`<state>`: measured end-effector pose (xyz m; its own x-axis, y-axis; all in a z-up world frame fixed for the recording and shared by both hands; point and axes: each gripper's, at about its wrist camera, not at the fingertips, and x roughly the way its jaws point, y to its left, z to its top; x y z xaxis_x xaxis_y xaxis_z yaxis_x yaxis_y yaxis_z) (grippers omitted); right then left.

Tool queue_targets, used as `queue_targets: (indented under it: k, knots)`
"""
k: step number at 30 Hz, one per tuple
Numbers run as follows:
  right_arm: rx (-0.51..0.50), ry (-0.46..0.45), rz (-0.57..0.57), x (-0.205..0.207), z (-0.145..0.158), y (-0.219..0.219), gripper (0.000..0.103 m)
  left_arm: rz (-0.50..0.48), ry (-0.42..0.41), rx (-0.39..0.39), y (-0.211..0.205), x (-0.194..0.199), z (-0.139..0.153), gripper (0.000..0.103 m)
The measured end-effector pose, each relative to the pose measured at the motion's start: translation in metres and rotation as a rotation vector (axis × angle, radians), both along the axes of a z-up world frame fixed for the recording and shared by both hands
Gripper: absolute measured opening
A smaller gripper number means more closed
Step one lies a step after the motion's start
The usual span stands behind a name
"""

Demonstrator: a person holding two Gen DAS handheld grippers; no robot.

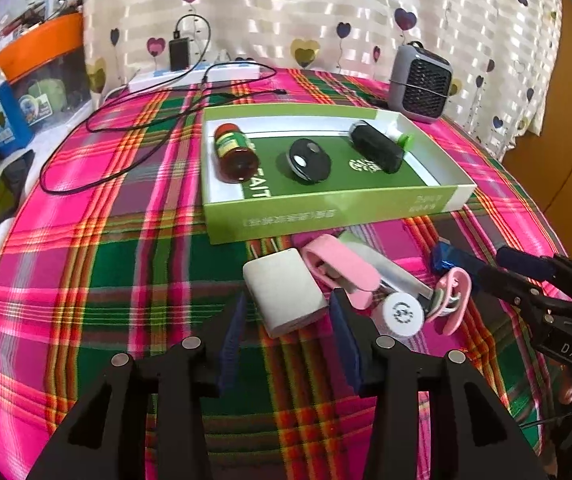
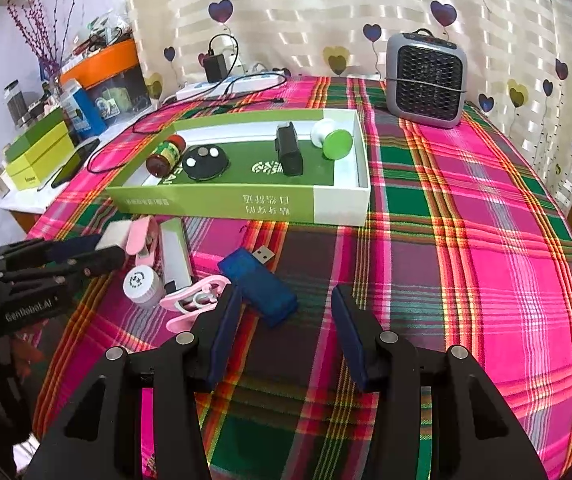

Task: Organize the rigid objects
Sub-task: 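Move the left gripper to the white charger cube while the right grasps the blue USB stick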

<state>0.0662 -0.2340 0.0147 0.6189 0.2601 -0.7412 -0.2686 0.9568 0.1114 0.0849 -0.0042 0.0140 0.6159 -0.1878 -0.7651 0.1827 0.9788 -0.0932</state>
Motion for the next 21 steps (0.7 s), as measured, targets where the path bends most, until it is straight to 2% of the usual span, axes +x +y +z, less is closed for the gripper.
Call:
queue_targets:
  k: [11, 21]
  knots:
    - [-0.078, 0.024, 0.077, 0.007, -0.01, 0.018, 0.048, 0.019, 0.011, -0.025, 0.015, 0.004, -0.001, 0.042]
    - [-0.096, 0.032, 0.093, 0.018, -0.011, 0.022, 0.048, 0.014, 0.032, -0.047, 0.013, 0.012, -0.005, 0.042]
